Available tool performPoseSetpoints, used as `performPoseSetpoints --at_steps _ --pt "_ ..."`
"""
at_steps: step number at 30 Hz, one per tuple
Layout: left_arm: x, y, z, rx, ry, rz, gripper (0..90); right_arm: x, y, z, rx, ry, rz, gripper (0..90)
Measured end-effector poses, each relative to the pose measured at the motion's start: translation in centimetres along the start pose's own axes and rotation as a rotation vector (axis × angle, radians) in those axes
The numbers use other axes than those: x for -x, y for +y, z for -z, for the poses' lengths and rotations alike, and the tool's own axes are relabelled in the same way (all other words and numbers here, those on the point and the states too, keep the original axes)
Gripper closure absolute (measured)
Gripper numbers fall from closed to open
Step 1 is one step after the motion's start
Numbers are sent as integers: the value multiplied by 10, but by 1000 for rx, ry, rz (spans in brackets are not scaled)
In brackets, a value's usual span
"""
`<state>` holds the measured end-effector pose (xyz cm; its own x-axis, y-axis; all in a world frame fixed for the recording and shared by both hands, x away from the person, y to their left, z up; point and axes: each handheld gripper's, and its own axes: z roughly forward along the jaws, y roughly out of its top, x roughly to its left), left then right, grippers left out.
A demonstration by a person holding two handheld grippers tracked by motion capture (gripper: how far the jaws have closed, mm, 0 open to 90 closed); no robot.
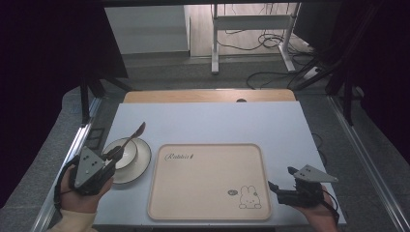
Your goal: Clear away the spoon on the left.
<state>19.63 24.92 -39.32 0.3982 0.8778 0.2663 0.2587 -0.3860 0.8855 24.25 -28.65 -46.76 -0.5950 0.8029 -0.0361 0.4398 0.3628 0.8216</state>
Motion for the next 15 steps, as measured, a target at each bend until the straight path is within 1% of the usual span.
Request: performPoseSetpoints --at_steps 4,5,7,11,13,15 --pt "3 11 -7 12 -16 -7 846 0 0 0 3 -2 -4 135" --pt "3 11 -7 12 -16 -7 846 0 0 0 3 -2 -4 135" --pt "6 15 -12 11 -29 -18 846 0 0 1 2 -3 -4 135" --pt "10 17 -16 8 -41 -21 846 1 -1 0 1 -3 -6 135" --pt "14 16 -19 3 -51 -26 846 1 -1 0 0 -3 -6 135" --pt "15 16 -19 -1 -54 -28 846 1 -1 0 0 -3 -6 135"
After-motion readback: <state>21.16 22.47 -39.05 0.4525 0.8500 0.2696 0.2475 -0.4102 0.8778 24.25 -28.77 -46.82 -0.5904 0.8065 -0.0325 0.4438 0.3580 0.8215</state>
